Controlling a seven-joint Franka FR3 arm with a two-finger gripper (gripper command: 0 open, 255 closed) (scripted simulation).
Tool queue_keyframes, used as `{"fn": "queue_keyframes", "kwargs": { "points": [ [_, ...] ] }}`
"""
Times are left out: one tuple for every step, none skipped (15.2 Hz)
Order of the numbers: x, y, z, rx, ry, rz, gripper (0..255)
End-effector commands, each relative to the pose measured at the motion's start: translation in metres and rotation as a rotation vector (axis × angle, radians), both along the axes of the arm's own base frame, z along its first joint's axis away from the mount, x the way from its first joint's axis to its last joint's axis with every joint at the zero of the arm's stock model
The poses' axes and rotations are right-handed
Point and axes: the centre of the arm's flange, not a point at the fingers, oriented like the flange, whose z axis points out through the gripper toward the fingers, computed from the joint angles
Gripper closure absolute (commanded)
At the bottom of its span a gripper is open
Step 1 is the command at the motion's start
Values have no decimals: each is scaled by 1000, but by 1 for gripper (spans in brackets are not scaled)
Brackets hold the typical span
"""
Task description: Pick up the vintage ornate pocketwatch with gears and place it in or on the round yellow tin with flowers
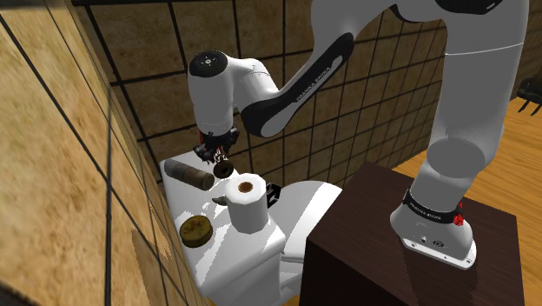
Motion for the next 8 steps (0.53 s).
{"fn": "queue_keyframes", "kwargs": {
  "points": [
    [0,0,-1,0,1,0,255],
    [0,0,-1,0,1,0,255],
    [0,0,-1,0,1,0,255],
    [0,0,-1,0,1,0,255],
    [0,0,-1,0,1,0,255],
    [0,0,5,0,1,0,255],
    [0,0,10,0,1,0,255],
    [0,0,15,0,1,0,255]
  ]
}}
